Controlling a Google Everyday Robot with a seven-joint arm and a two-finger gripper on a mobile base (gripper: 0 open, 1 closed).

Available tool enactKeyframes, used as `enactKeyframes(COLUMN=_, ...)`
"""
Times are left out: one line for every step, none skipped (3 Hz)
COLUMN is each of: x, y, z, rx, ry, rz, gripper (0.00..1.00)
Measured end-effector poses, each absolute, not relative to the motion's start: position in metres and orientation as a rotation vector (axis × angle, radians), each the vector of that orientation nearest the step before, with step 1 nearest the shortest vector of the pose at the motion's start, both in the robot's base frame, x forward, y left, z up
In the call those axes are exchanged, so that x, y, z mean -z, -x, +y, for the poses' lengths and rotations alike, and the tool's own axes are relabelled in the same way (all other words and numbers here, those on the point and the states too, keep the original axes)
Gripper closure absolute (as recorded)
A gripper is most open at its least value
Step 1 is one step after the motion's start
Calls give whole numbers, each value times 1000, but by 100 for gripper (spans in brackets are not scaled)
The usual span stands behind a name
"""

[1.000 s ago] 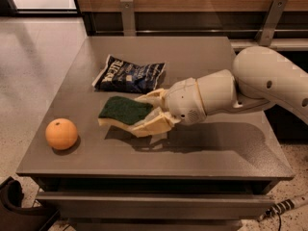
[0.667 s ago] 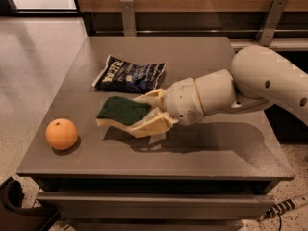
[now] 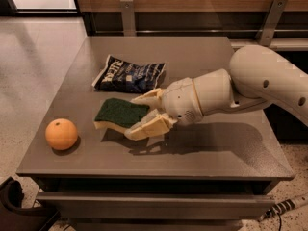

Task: Move sponge near orange

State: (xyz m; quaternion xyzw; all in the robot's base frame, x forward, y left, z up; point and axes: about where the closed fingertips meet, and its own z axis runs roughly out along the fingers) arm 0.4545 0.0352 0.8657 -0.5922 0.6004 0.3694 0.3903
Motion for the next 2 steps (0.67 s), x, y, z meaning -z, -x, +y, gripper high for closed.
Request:
enactKeyframes(x=-866, y=-454, z=37, rx=-939, ry=1508, rz=1524, gripper=0)
enactKeyframes(x=-866, y=-454, z=37, rx=-939, ry=1508, rz=1524, gripper=0)
